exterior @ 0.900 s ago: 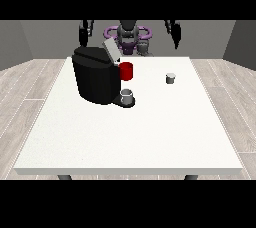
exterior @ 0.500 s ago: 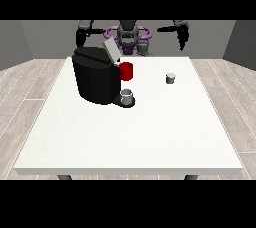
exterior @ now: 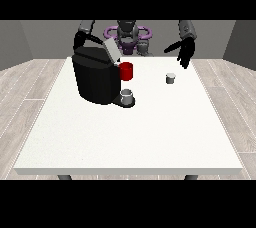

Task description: Insert the coffee pod into the coffee machine and close the lid

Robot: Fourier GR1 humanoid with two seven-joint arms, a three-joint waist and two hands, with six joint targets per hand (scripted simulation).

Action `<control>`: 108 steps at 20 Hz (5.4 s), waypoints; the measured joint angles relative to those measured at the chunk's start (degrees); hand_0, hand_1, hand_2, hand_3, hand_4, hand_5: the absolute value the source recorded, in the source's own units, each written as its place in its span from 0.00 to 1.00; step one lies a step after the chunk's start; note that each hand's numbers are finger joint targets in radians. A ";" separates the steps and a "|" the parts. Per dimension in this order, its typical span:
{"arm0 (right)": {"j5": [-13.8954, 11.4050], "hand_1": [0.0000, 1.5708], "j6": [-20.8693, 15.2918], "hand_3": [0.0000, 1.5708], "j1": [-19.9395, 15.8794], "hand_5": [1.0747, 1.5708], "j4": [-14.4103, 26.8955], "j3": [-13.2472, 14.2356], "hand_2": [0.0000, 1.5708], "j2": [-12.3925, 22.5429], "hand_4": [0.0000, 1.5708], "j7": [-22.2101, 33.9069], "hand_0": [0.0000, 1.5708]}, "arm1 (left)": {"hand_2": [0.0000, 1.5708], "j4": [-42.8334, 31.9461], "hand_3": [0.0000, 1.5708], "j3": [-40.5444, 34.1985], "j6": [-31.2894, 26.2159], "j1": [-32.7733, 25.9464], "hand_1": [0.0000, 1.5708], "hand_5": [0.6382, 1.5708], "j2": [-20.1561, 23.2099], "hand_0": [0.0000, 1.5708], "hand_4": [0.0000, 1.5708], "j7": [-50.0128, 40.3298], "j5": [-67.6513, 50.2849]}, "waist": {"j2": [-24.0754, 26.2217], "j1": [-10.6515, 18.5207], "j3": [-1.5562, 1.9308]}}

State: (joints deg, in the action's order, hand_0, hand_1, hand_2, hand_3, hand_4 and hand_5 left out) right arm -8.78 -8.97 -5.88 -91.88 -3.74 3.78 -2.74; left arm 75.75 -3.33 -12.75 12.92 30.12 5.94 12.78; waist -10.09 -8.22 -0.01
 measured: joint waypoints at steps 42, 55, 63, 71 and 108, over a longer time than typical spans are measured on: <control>1.46 0.00 0.42 0.00 -8.45 1.00 17.60 3.14 0.00 -1.89 0.00 0.81 0.00 | 0.83 -35.50 0.79 9.62 10.72 19.77 0.81 1.00 -3.72 0.81 0.32 11.00 35.49 | -1.31 1.07 0.04; -2.15 0.00 -3.18 0.00 -7.60 1.00 24.90 3.69 0.00 -1.95 0.00 1.50 0.00 | 0.89 -32.74 0.85 6.67 -1.14 26.13 0.89 1.00 -7.11 0.89 0.34 11.81 31.07 | 5.07 2.96 0.02; -2.47 0.00 -2.58 0.00 -9.22 1.00 28.09 3.98 0.00 -1.67 0.00 0.00 0.00 | 0.89 -30.03 0.85 6.21 -6.57 32.39 0.89 1.00 -10.77 0.89 0.38 4.73 31.20 | 6.34 1.97 0.02; -1.85 0.00 -1.40 0.00 -10.68 1.00 26.26 2.22 0.00 -2.76 0.00 0.08 0.00 | 0.81 -30.31 0.81 1.82 -11.22 41.86 0.79 1.00 -10.93 0.79 0.32 -0.63 28.62 | 6.00 -1.81 0.03; -0.58 0.00 -1.73 0.00 -20.09 1.00 18.77 6.09 0.00 0.78 0.00 3.01 0.00 | 0.78 -37.61 0.76 -3.65 -11.80 58.58 0.74 1.00 -4.86 0.74 0.27 -1.95 29.62 | -7.46 -8.78 0.08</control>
State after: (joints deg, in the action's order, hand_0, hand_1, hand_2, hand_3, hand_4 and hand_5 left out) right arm -9.37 -10.70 -25.98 -73.12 2.35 4.55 0.26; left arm 38.14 -6.98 -24.56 71.49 25.26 3.99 42.39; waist -17.55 -17.00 0.08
